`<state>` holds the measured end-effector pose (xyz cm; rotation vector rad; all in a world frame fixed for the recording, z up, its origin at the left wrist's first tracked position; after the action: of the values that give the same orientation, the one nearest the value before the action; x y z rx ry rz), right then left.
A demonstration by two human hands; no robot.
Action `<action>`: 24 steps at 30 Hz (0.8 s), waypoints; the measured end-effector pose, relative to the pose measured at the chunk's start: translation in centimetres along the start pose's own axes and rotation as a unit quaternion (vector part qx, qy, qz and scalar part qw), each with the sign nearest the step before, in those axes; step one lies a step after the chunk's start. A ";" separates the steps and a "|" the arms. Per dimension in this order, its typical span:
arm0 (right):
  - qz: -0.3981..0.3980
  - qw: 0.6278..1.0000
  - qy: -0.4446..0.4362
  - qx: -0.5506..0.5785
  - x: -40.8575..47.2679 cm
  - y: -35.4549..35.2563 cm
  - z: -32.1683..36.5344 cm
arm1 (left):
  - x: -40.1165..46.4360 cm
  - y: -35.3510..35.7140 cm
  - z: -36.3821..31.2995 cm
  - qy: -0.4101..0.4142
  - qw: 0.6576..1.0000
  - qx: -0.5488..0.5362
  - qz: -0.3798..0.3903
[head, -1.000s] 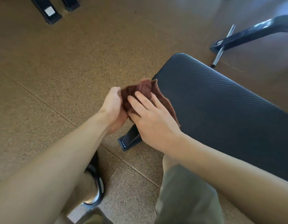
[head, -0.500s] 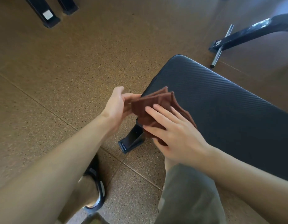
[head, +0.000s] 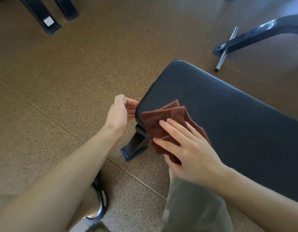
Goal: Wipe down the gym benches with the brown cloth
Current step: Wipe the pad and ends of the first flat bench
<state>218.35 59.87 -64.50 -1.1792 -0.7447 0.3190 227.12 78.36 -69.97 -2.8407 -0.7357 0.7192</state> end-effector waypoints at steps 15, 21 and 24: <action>-0.038 0.983 0.177 0.000 18.5 2.9 -14.3 | -0.5 2.2 1.6 -0.061 0.992 -0.032 -0.106; -0.069 0.933 0.354 -0.019 11.3 -0.6 -22.0 | -1.4 2.6 0.3 0.005 0.984 -0.024 -0.178; -0.123 0.934 0.332 -0.042 4.8 -2.9 -17.9 | -1.4 2.4 0.4 0.011 0.982 -0.026 -0.188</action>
<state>233.46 48.77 -63.38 -1.1594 -0.3001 -0.3204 226.89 75.58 -70.28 -2.6301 -1.2557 0.6128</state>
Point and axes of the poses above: each hand's wrist, its own x-axis towards the middle knuckle, its own y-axis out of the palm, z = x × y, the point moved 10 cm from there along x, towards the middle knuckle, and after that the axes turned 14 degrees about -z, right-handed, at the moved point
